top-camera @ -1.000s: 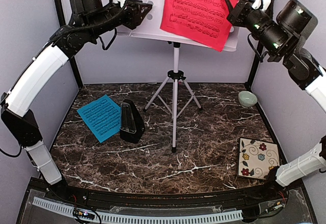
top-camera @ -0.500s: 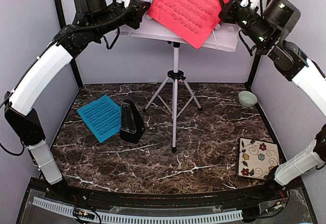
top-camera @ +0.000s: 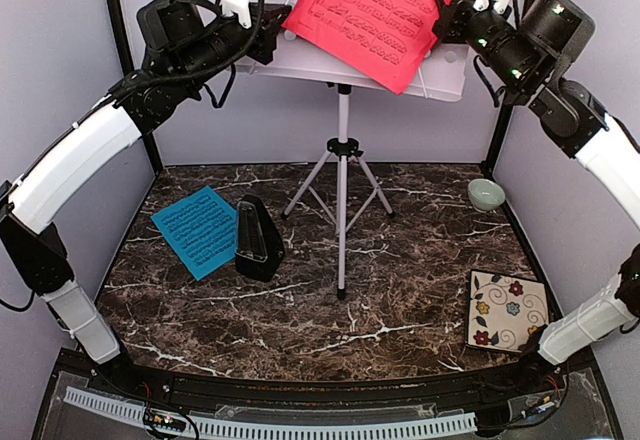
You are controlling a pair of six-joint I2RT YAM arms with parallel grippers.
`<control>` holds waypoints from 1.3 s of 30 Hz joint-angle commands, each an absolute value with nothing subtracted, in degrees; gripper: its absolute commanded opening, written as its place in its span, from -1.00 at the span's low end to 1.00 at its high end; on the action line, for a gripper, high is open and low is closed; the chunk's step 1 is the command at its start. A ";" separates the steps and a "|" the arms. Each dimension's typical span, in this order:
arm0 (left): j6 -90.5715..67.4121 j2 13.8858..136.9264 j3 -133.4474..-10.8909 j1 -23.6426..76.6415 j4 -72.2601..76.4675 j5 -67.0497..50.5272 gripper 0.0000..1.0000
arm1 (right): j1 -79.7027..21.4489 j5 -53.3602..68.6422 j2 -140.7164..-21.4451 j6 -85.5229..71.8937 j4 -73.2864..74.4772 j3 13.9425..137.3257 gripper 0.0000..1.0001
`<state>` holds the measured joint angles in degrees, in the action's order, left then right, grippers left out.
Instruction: Set up the instrument practice props
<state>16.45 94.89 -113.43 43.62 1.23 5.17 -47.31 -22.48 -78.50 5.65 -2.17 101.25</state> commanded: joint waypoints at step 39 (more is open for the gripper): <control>21.91 88.47 -100.53 43.51 18.22 -9.02 -1.00 | -47.75 -2.79 -94.71 21.18 0.11 119.75 -1.00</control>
